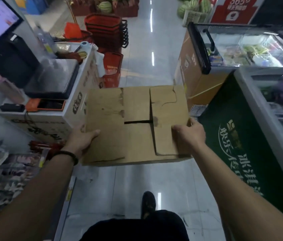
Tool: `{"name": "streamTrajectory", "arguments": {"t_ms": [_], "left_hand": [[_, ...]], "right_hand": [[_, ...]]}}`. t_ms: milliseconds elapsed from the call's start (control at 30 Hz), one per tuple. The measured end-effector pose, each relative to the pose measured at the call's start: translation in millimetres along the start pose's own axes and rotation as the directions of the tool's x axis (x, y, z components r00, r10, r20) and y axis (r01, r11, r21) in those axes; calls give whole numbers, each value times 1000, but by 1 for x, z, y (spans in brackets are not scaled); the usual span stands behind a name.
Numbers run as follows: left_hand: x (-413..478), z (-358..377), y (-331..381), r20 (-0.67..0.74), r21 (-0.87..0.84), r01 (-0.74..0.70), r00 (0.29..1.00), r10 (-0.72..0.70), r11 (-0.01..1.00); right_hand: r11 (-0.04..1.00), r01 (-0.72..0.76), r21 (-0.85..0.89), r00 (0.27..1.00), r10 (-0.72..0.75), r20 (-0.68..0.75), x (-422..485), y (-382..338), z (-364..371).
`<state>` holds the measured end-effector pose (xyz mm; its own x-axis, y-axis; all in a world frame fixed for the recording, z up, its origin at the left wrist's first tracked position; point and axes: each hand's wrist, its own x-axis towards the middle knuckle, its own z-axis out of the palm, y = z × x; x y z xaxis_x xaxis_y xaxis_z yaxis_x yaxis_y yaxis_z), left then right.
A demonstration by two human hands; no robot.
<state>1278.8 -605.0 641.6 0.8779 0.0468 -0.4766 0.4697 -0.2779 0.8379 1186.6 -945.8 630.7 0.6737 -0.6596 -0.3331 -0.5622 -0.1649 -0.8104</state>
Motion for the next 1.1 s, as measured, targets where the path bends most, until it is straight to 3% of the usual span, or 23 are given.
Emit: {"name": "streamTrajectory", "arguments": {"t_ms": [333,667,933,1100], "left_hand": [[170,20,99,-104,0,-5,995,5,1000],[394,22,215,19,-24,73,997,-73,997],[545,70,324,58,-22,13,998,-12,1000],[644,104,391,51,63,-9,999,6,998]], "right_hand": [[997,49,-64,993,-42,112,185,-131,66],[998,24,-56,997,-20,76,354,-264,136],[999,19,-42,1000,-19,0,507,-343,178],[999,45,-8,999,-45,27,630,-403,199]]}}
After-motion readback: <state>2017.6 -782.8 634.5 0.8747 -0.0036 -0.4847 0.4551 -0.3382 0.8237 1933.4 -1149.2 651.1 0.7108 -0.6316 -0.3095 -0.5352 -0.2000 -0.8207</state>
